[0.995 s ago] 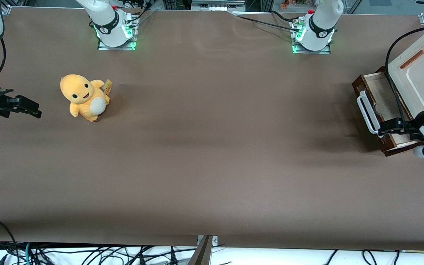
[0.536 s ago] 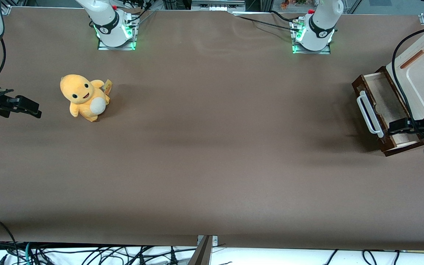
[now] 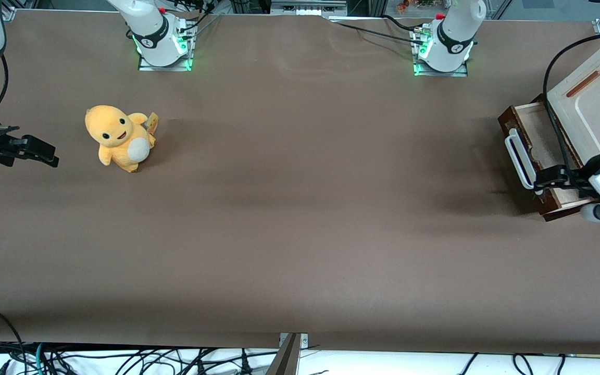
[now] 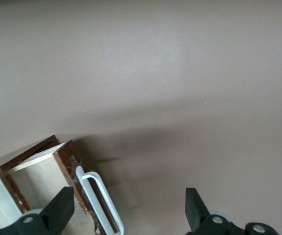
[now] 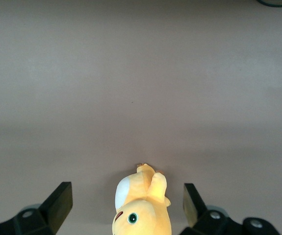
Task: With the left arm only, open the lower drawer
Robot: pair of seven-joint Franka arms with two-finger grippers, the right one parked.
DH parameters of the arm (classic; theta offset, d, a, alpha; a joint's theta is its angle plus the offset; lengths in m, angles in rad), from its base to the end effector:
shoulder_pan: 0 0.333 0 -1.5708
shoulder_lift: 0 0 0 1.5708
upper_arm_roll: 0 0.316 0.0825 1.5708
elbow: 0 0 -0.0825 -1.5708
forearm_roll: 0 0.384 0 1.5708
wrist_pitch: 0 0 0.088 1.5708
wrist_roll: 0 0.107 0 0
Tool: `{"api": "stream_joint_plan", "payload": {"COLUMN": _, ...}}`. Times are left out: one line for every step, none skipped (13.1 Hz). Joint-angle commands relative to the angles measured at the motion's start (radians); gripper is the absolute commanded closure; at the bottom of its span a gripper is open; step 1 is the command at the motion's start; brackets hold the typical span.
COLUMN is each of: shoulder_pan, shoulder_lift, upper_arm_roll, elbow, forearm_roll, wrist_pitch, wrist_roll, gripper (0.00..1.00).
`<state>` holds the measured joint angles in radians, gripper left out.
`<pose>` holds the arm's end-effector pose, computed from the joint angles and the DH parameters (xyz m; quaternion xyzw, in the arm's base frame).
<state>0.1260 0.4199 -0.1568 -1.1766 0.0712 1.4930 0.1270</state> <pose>0.6659 0.0102 0.5474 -0.9961 0.0726 0.0496 0.0011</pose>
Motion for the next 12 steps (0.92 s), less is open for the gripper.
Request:
{"api": "stream_joint_plan", "payload": {"shoulder_pan": 0.004, "shoulder_lift": -0.013, "upper_arm_roll": -0.033, "elbow": -0.011, "forearm_roll": -0.011, "wrist_pitch": 0.007, "wrist_roll": -0.015, "gripper": 0.0}}
{"api": "stream_joint_plan", "payload": {"shoulder_pan": 0.004, "shoulder_lift": -0.013, "upper_arm_roll": -0.035, "elbow": -0.011, "forearm_roll": -0.01, "wrist_pitch": 0.007, "wrist_roll": -0.021, "gripper": 0.0}}
{"api": "stream_joint_plan", "payload": {"shoulder_pan": 0.004, "shoulder_lift": -0.013, "upper_arm_roll": -0.036, "elbow": -0.012, "forearm_roll": -0.01, "wrist_pitch": 0.007, "wrist_roll": -0.024, "gripper": 0.0}}
{"api": "stream_joint_plan", "payload": {"shoulder_pan": 0.004, "shoulder_lift": -0.015, "upper_arm_roll": -0.036, "elbow": -0.012, "forearm_roll": -0.007, "wrist_pitch": 0.007, "wrist_roll": -0.024, "gripper": 0.0}}
{"api": "stream_joint_plan", "payload": {"shoulder_pan": 0.004, "shoulder_lift": -0.013, "upper_arm_roll": -0.036, "elbow": -0.014, "forearm_roll": -0.005, "wrist_pitch": 0.006, "wrist_roll": -0.024, "gripper": 0.0}}
{"api": "stream_joint_plan", "payload": {"shoulder_pan": 0.004, "shoulder_lift": -0.013, "upper_arm_roll": -0.036, "elbow": -0.015, "forearm_roll": -0.005, "wrist_pitch": 0.003, "wrist_roll": -0.024, "gripper": 0.0}}
{"api": "stream_joint_plan", "payload": {"shoulder_pan": 0.004, "shoulder_lift": -0.015, "upper_arm_roll": -0.038, "elbow": -0.015, "forearm_roll": -0.005, "wrist_pitch": 0.0, "wrist_roll": -0.024, "gripper": 0.0}}
{"api": "stream_joint_plan", "payload": {"shoulder_pan": 0.004, "shoulder_lift": -0.015, "upper_arm_roll": -0.039, "elbow": -0.017, "forearm_roll": -0.004, "wrist_pitch": -0.002, "wrist_roll": -0.026, "gripper": 0.0}}
{"api": "stream_joint_plan", "payload": {"shoulder_pan": 0.004, "shoulder_lift": -0.015, "upper_arm_roll": -0.041, "elbow": -0.02, "forearm_roll": -0.004, "wrist_pitch": -0.005, "wrist_roll": -0.026, "gripper": 0.0}}
{"api": "stream_joint_plan", "payload": {"shoulder_pan": 0.006, "shoulder_lift": -0.015, "upper_arm_roll": -0.038, "elbow": -0.017, "forearm_roll": -0.005, "wrist_pitch": -0.007, "wrist_roll": -0.024, "gripper": 0.0}}
{"api": "stream_joint_plan", "payload": {"shoulder_pan": 0.009, "shoulder_lift": -0.015, "upper_arm_roll": -0.036, "elbow": -0.017, "forearm_roll": -0.004, "wrist_pitch": -0.02, "wrist_roll": -0.024, "gripper": 0.0}}
{"api": "stream_joint_plan", "payload": {"shoulder_pan": 0.009, "shoulder_lift": -0.015, "upper_arm_roll": -0.033, "elbow": -0.015, "forearm_roll": -0.001, "wrist_pitch": -0.042, "wrist_roll": -0.026, "gripper": 0.0}}
